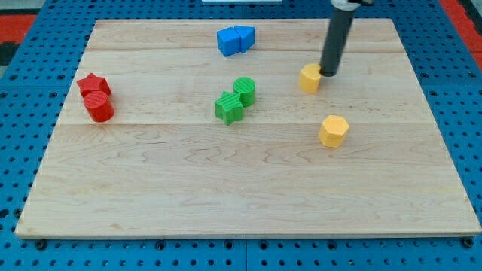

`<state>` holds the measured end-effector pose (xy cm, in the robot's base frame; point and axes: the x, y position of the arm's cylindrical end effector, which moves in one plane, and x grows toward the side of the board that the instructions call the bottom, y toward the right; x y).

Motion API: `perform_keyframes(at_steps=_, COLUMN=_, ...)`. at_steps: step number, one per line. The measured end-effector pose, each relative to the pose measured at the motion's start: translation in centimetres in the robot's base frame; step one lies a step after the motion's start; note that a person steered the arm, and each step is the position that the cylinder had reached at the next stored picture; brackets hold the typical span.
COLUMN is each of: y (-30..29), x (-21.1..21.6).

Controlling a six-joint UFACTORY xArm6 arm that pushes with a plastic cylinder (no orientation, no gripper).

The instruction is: Push the yellow heart up and left

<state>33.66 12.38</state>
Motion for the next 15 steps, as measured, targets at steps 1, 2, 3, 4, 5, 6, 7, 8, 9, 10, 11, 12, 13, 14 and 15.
perform_keyframes(at_steps=1, y=1.7, x=4.0)
perform_keyframes(at_steps=2, y=-0.7, x=4.4)
perform_keyframes(at_steps=3, y=-5.8, x=1.3)
perform_keyframes(at_steps=4, y=-13.0, x=-0.2)
perform_keyframes(at_steps=5, y=-19.2, x=-1.8)
perform_keyframes(at_steps=6, y=-21.9, x=-5.4)
perform_keyframes(at_steps=7, y=-22.4, x=-7.3)
perform_keyframes(at_steps=8, y=-20.8, x=-8.0)
perform_keyframes(at_steps=9, y=-24.4, x=-8.7)
perform_keyframes(at_steps=10, y=-26.9, x=-12.3)
perform_keyframes(at_steps=11, y=-27.2, x=-12.4)
perform_keyframes(at_steps=12, y=-30.9, x=-10.5)
perform_keyframes(at_steps=13, y=-31.2, x=-10.5)
perform_keyframes(at_steps=14, y=-31.1, x=-10.5)
perform_keyframes(at_steps=15, y=-31.2, x=-10.5)
